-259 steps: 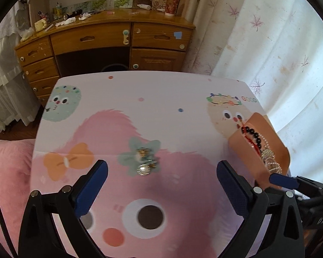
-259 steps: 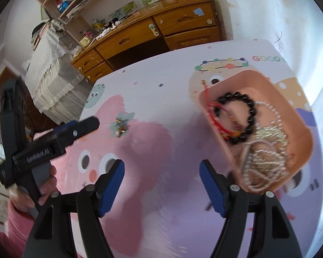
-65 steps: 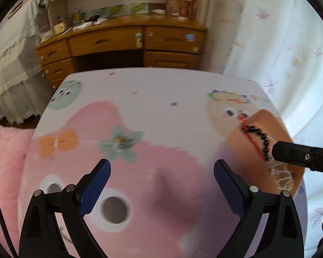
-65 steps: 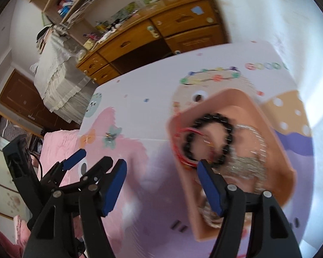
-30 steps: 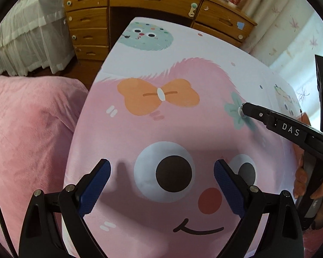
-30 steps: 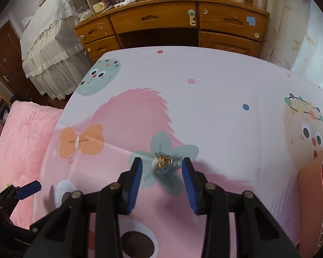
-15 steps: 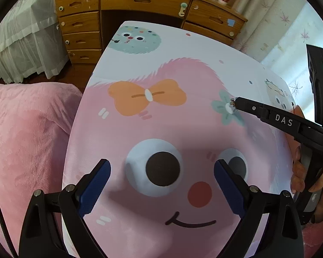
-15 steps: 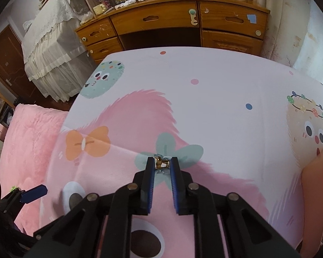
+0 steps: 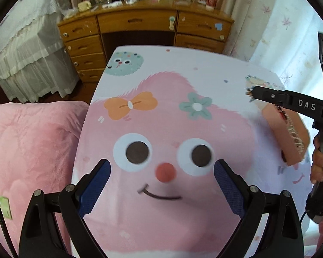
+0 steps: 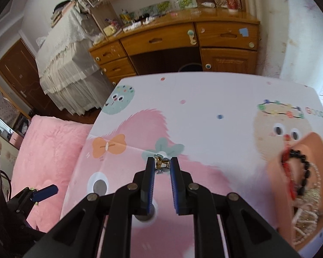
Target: Organize jewelry
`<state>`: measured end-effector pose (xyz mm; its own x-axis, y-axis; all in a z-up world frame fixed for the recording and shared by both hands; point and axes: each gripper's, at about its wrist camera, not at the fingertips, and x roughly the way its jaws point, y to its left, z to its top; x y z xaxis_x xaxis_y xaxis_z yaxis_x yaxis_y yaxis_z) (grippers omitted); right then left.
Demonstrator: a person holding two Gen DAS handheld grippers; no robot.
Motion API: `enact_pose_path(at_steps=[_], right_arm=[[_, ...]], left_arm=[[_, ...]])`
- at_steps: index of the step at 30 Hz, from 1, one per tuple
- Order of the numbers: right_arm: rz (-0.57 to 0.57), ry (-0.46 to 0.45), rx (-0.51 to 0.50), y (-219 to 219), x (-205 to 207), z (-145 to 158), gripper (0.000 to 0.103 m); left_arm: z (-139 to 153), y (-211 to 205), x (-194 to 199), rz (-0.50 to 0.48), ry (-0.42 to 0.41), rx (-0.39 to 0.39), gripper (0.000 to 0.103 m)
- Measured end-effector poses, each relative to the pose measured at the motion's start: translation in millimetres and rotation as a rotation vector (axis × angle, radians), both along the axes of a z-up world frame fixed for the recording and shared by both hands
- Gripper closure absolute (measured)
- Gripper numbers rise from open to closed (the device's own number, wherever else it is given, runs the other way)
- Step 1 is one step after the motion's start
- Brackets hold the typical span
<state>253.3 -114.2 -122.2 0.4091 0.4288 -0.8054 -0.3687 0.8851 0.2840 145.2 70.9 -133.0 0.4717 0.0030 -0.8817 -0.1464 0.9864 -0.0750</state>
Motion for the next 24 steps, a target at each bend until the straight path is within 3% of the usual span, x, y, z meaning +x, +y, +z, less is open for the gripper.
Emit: enact_pose_path(at_steps=[4, 9, 12, 15, 19, 20, 22, 24], right_arm=[[-0.03, -0.05, 0.006, -54.7, -15.5, 22.6, 0.089], [-0.048, -0.117, -0.063, -123.7, -33.5, 39.0, 0.089], [-0.067, -0.14, -0.109, -158.8, -38.9, 38.1, 0.089], [-0.09, -0.19, -0.167, -184.0, -44.0, 34.5, 0.089], [-0.107, -0.261, -0.211, -204.9, -46.3, 29.7, 0.088], [-0.113, -0.261, -0.191, -210.6, -45.9, 28.9, 0.085], [-0.146, -0.207, -0.168, -221.1, -40.9, 24.4, 0.06], [-0.181, -0.151, -0.136, -230.4, -41.3, 25.1, 0.058]], left_arm=[[16.0, -20.2, -27.0, 0.059, 0.035, -0.042, 0.007], [42.6, -45.8, -64.1, 0.174, 0.053, -0.001, 0.007], [59.4, -60.0, -79.9, 0.212, 0.048, -0.019, 0.007], [79.4, -70.6, -92.2, 0.242, -0.02, -0.05, 0.007], [110.8, -88.2, -93.8, 0.246, -0.104, -0.02, 0.007], [118.5, -93.4, -92.4, 0.23, -0.119, -0.005, 0.007], [133.9, -101.7, -90.9, 0.197, -0.142, 0.034, 0.007], [144.5, -107.7, -86.9, 0.179, -0.147, 0.068, 0.007]])
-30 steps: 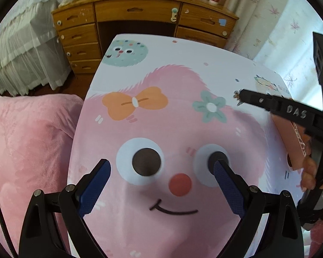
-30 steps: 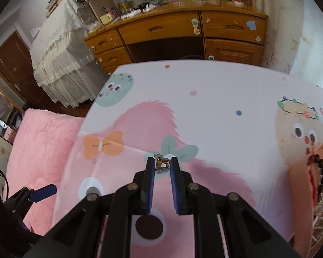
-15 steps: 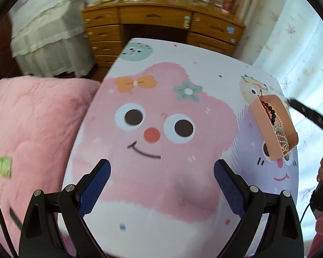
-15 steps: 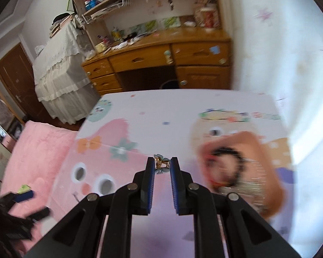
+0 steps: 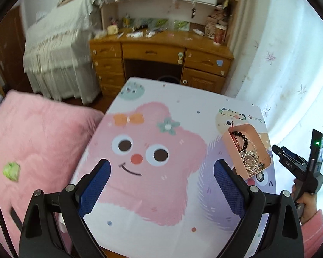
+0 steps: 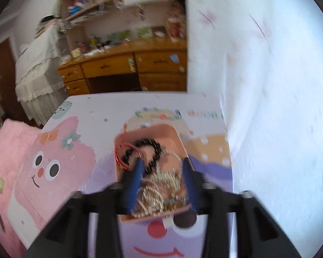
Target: Organize jewelry
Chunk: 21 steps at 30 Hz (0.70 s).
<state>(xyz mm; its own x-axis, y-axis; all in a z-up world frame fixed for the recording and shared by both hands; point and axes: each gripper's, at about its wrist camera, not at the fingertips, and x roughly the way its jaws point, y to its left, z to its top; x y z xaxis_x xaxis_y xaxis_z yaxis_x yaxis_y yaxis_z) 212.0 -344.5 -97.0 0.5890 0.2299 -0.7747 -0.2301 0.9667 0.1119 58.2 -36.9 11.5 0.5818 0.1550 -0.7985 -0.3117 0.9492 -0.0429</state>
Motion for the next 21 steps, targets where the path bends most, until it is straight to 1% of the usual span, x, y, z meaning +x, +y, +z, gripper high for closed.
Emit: enact_pose_path(at_steps=[2, 3, 4, 5, 6, 7, 9, 11, 12, 13, 14, 16, 18, 21], right_arm=[[-0.037, 0.033, 0.046, -7.5, -7.3, 3.8, 0.057], [-0.065, 0.049, 0.068, -12.6, -14.7, 6.6, 0.054], [-0.092, 0.054, 0.08, -16.1, -23.7, 8.4, 0.046], [-0.115, 0.055, 0.085, -17.7, -32.9, 9.1, 0.04], [-0.134, 0.056, 0.091, -18.3, -44.2, 9.3, 0.029], [-0.143, 0.058, 0.095, -18.4, -53.7, 9.4, 0.026], [-0.154, 0.101, 0.089, -12.9, -78.5, 10.9, 0.026], [-0.136, 0.145, 0.082, -3.2, -101.2, 13.4, 0.025], [-0.134, 0.163, 0.078, -0.3, -108.7, 14.1, 0.022], [-0.135, 0.203, 0.077, 5.8, -122.9, 15.7, 0.018], [-0.13, 0.229, 0.081, 10.5, -131.2, 16.6, 0.017], [-0.107, 0.283, 0.096, 22.5, -149.7, 18.8, 0.016], [-0.107, 0.314, 0.071, 34.2, -162.8, 21.8, 0.016], [-0.072, 0.321, 0.034, 52.0, -179.9, 30.5, 0.016]], left_arm=[[8.7, -6.8, 3.6, -0.035, 0.005, 0.035, 0.007], [12.3, -10.7, 4.4, -0.06, 0.006, 0.05, 0.007], [13.3, -15.1, 4.2, -0.089, 0.0, 0.066, 0.007], [13.0, -17.3, 5.1, -0.096, -0.002, 0.075, 0.007], [10.6, -19.6, 4.2, -0.096, -0.001, 0.091, 0.007], [8.7, -20.8, 3.2, -0.086, 0.003, 0.104, 0.007], [2.8, -21.2, 2.4, -0.075, 0.017, 0.108, 0.007], [-2.2, -19.0, 0.5, -0.09, 0.033, 0.078, 0.007], [-4.6, -17.3, -1.2, -0.097, 0.046, 0.061, 0.007], [-6.8, -15.2, -3.7, -0.103, 0.058, 0.047, 0.007], [-9.6, -13.6, -6.3, -0.109, 0.067, 0.045, 0.007], [-13.4, -12.8, -13.7, -0.124, 0.082, 0.068, 0.006], [-17.1, -12.1, -19.9, -0.124, 0.104, 0.085, 0.001], [-22.3, -12.6, -26.8, -0.169, 0.114, 0.03, 0.001]])
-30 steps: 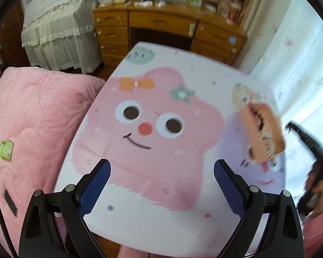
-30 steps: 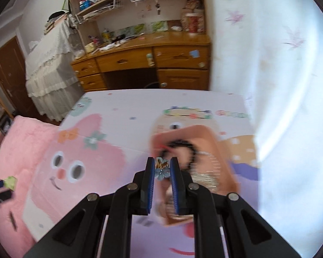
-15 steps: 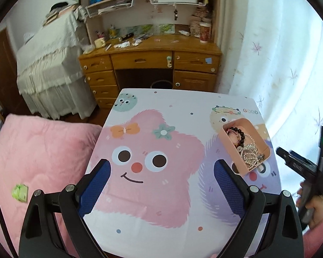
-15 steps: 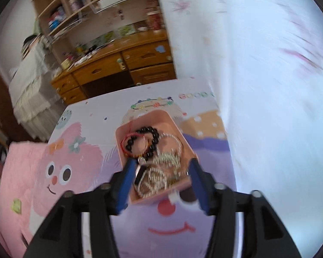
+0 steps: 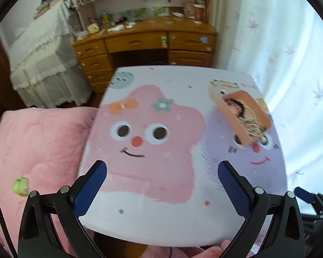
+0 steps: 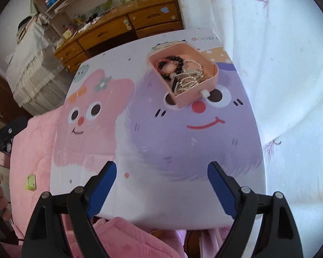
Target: Organize jewelry
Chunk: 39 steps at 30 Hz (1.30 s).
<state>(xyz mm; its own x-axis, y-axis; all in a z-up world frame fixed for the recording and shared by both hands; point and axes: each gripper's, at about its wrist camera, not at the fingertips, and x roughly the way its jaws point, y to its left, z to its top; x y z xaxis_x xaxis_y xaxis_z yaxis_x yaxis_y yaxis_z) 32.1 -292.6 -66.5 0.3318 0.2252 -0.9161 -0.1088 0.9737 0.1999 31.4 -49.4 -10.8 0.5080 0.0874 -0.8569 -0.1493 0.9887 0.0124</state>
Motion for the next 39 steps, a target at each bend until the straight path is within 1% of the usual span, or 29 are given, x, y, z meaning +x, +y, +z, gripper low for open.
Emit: enact_pose_path(at_steps=[1, 4, 7, 12, 14, 17, 19, 22, 26, 29, 31, 39], right_arm=[[0.006, 0.005, -0.001, 4.1, -4.1, 2.5, 0.016], [0.001, 0.007, 0.024, 15.4, -17.6, 13.8, 0.016], [-0.006, -0.061, -0.015, 24.4, -25.2, 27.4, 0.016], [-0.049, -0.122, -0.032, 35.4, -34.6, 38.5, 0.016], [-0.034, -0.147, -0.034, 41.0, -36.4, 43.3, 0.016], [-0.015, -0.177, -0.048, 49.5, -38.3, 49.1, 0.012], [-0.001, -0.196, -0.062, 54.7, -39.4, 52.4, 0.006], [0.005, -0.229, -0.08, 59.0, -42.4, 57.3, 0.0], [-0.002, -0.273, -0.094, 61.6, -46.0, 65.2, 0.0], [-0.001, -0.313, -0.08, 62.1, -49.0, 71.9, 0.0], [0.002, -0.325, -0.081, 63.0, -49.5, 73.7, 0.0], [0.021, -0.325, -0.09, 71.5, -49.9, 73.3, 0.0]], left_arm=[[-2.4, -2.4, -1.6, -0.019, 0.01, -0.001, 0.001], [-7.4, -7.7, -11.3, -0.057, 0.024, 0.034, 0.001], [-10.7, -3.7, -20.0, -0.055, 0.029, 0.006, 0.001], [-11.2, 4.4, -29.8, -0.052, 0.014, -0.016, 0.001], [-11.7, 5.2, -31.5, -0.06, 0.014, -0.015, 0.001], [-10.8, 6.9, -33.5, -0.06, 0.005, -0.009, 0.001], [-8.4, 8.7, -32.9, -0.051, -0.007, -0.007, 0.001], [-6.2, 7.4, -31.7, -0.066, -0.017, -0.004, 0.001], [-2.9, 4.7, -33.9, -0.081, -0.032, 0.005, 0.001], [-2.3, 3.9, -35.3, -0.088, -0.037, 0.011, 0.001], [-1.5, 4.0, -35.3, -0.091, -0.041, 0.013, 0.001], [2.6, 4.9, -34.9, -0.094, -0.067, 0.02, 0.001]])
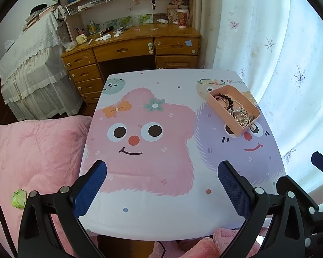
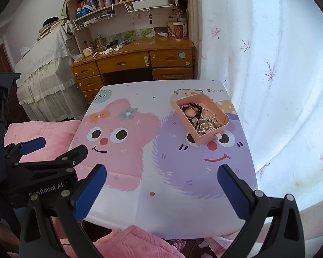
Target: Organize jewelry
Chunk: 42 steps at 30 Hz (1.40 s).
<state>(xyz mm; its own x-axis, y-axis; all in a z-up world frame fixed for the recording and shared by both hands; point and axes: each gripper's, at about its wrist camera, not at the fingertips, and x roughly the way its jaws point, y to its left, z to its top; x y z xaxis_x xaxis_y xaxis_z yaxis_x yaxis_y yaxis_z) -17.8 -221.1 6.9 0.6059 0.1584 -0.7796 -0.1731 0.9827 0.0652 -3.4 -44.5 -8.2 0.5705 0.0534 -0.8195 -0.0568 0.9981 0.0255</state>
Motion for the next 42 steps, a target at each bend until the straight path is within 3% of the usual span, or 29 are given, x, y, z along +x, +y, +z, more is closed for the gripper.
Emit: enact_pose_path(at_steps=[42], right_arm=[[-0.019, 0.019, 0.021, -2.0, 8.9, -2.2, 0.0]], left_arm=[[4.2, -3.3, 8.6, -0.038, -0.013, 0.027, 0.001]])
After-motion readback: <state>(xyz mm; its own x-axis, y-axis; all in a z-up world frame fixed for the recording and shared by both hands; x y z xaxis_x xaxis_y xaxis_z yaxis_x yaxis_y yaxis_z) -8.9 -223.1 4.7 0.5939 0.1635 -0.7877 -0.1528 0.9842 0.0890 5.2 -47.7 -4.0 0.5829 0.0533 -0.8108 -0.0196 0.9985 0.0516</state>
